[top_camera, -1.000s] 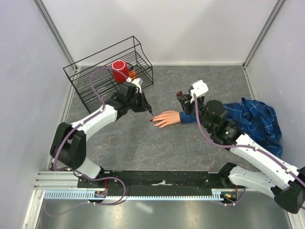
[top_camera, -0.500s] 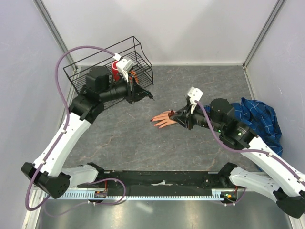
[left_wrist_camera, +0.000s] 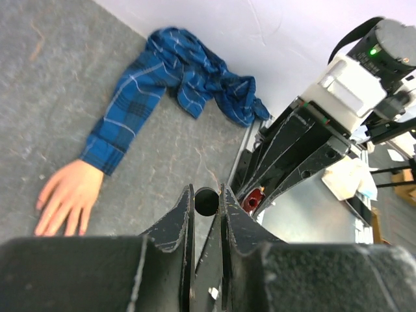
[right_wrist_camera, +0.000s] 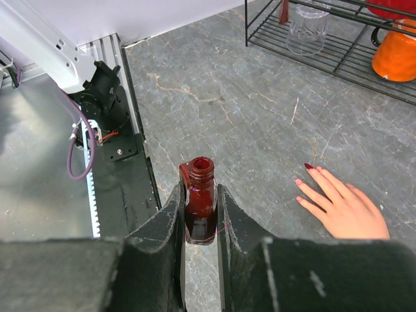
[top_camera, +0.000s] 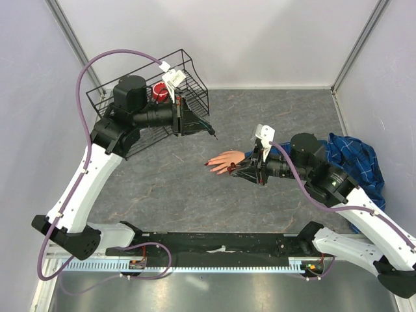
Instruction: Paint the nails
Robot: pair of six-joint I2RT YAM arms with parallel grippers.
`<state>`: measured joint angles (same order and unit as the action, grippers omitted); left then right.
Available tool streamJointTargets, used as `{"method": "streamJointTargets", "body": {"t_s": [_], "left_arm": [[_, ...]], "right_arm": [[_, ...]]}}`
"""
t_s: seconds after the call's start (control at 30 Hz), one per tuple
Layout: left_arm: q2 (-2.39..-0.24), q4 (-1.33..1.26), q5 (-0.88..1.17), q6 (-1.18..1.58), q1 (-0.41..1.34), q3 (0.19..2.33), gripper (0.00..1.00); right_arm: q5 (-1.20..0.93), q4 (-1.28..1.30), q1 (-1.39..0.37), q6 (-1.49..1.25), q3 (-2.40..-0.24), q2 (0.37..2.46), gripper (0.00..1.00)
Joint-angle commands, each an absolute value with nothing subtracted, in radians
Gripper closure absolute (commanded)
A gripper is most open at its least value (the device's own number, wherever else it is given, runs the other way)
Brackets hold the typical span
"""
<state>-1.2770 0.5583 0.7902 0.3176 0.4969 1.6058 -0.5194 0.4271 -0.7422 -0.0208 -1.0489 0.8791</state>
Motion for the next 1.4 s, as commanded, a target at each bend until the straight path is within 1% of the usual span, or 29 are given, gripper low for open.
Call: {"method": "streamJointTargets", "body": {"t_s": [0.0, 0.47, 1.37], "left_arm": [[-1.276, 0.6, 0.83, 0.347, 0.494, 1.632, 0.98], [-1.293, 0.601, 0.865, 0.333, 0.52, 1.608, 0.98], [-1.299, 0.6, 0.83, 0.325, 0.581, 1.574, 0.98]], "right_arm": [[-0.526, 0.382, -0.741, -0.011, -1.095, 0.896, 1.0], [-0.517, 0.315, -0.742, -0.023, -1.138, 1.002, 1.0], [-0.485, 0.276, -0.741, -0.026, -1.132, 0.994, 1.0]]}}
